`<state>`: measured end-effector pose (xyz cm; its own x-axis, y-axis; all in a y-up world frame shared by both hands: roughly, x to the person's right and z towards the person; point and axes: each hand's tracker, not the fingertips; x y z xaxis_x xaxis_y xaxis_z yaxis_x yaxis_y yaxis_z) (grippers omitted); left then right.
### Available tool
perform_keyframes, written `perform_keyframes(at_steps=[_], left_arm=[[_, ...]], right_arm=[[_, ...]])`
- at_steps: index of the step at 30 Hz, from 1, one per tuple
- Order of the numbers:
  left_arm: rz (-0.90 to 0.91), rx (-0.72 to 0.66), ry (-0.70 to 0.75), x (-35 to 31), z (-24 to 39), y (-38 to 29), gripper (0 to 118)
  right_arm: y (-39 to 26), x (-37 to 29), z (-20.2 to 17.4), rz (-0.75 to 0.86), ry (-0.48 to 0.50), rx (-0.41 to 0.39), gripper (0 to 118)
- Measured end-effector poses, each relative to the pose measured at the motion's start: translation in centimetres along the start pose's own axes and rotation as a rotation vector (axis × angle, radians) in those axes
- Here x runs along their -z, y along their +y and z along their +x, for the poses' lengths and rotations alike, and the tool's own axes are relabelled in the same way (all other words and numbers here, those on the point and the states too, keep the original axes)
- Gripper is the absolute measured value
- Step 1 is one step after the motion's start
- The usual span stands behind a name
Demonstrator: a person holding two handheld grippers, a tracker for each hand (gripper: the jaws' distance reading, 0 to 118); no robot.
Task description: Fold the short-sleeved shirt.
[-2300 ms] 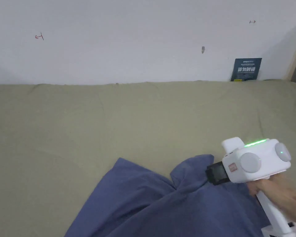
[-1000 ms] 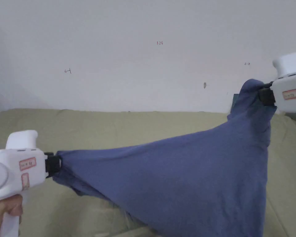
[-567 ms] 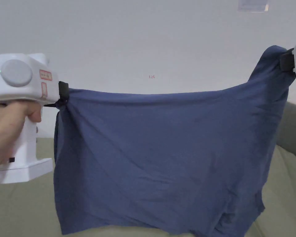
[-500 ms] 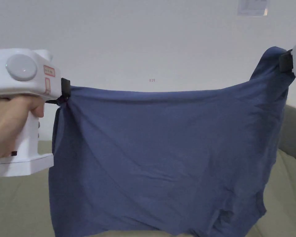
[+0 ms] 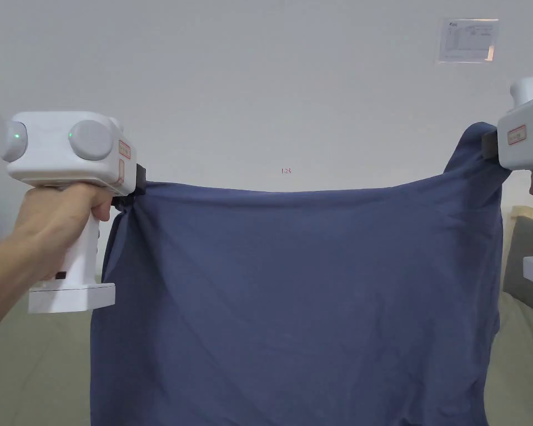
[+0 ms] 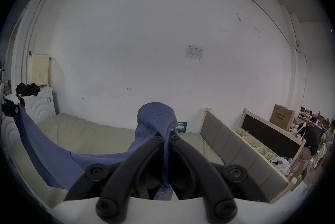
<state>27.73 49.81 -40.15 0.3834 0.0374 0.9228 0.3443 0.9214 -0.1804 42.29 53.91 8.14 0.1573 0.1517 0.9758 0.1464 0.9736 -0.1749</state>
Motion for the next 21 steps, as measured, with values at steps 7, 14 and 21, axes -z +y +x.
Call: perform_keyframes(at_steps=[7,14,21], left_arm=[[0.027,0.031,0.041,4.9,2.1,4.0,0],[0.049,0.024,0.056,11.3,3.3,7.9,0],[0.048,0.022,0.09,18.0,4.1,9.6,0]], right_arm=[[3.6,5.8,-0.4,-0.002,-0.012,0.008,4],[7.8,12.2,-1.6,0.015,-0.054,-0.025,4],[10.9,18.1,-3.8,0.043,-0.077,-0.047,4]])
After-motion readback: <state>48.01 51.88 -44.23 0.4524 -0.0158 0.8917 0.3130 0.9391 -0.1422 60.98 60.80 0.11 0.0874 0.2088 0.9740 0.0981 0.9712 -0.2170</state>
